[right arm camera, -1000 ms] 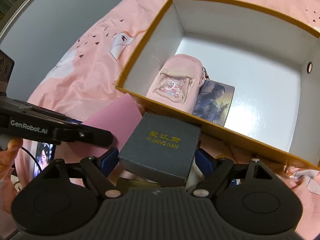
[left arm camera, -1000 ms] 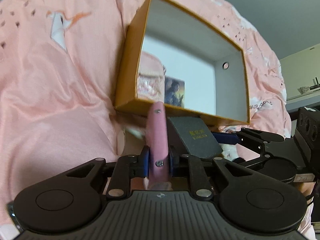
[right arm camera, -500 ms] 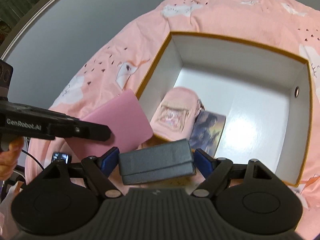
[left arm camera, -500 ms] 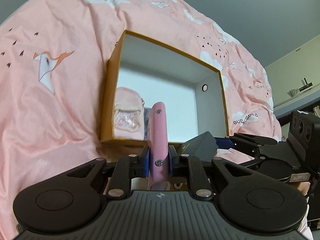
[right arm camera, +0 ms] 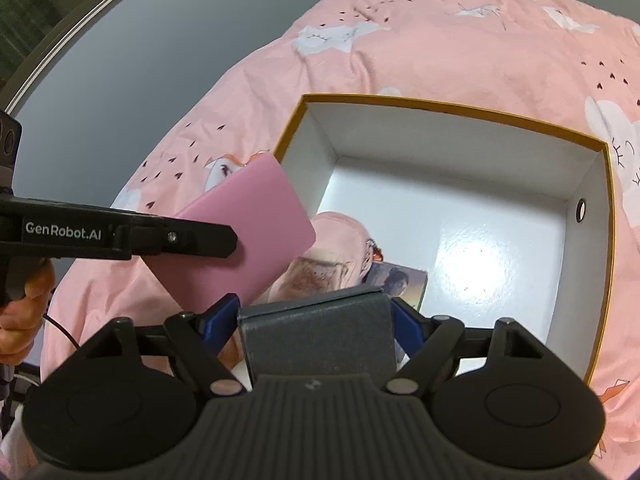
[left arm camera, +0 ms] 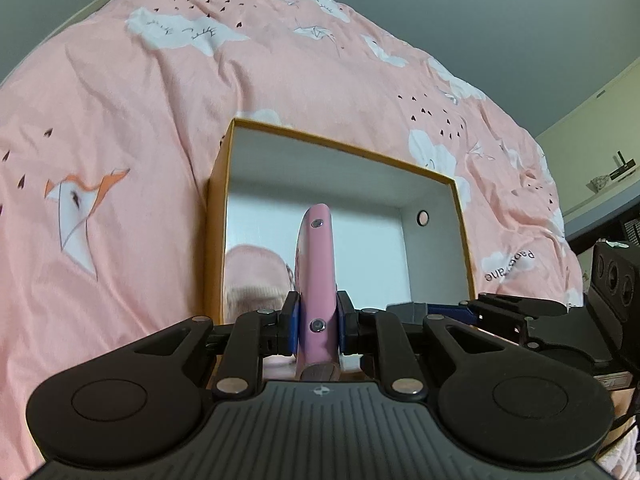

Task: Organize objects
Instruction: 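Carry the phone case and grey gift box over the box with both grippers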

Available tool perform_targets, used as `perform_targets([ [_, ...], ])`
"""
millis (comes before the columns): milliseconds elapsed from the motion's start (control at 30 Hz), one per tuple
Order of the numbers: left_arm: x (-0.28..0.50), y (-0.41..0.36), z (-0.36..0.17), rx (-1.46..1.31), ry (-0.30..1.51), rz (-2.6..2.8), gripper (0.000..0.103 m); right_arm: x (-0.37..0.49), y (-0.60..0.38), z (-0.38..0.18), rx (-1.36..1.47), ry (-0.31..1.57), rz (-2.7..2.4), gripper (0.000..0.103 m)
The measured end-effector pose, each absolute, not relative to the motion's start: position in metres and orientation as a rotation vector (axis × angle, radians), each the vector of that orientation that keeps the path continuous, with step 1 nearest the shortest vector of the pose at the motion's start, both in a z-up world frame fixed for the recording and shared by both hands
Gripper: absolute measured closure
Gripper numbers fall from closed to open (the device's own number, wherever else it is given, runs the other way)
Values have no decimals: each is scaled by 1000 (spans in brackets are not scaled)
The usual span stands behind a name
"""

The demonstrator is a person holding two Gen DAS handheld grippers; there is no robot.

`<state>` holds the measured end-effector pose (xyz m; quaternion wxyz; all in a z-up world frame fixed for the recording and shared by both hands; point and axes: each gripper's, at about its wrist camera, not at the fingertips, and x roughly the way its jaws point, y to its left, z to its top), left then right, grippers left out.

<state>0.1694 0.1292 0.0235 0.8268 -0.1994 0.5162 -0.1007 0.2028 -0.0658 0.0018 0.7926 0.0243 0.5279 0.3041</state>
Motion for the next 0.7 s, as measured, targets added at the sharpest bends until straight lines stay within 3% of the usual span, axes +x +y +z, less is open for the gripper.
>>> perform_targets([
  [700,232,126,-11,-320,1060,-233,83,273,-84,-38,130,1191,498,23],
])
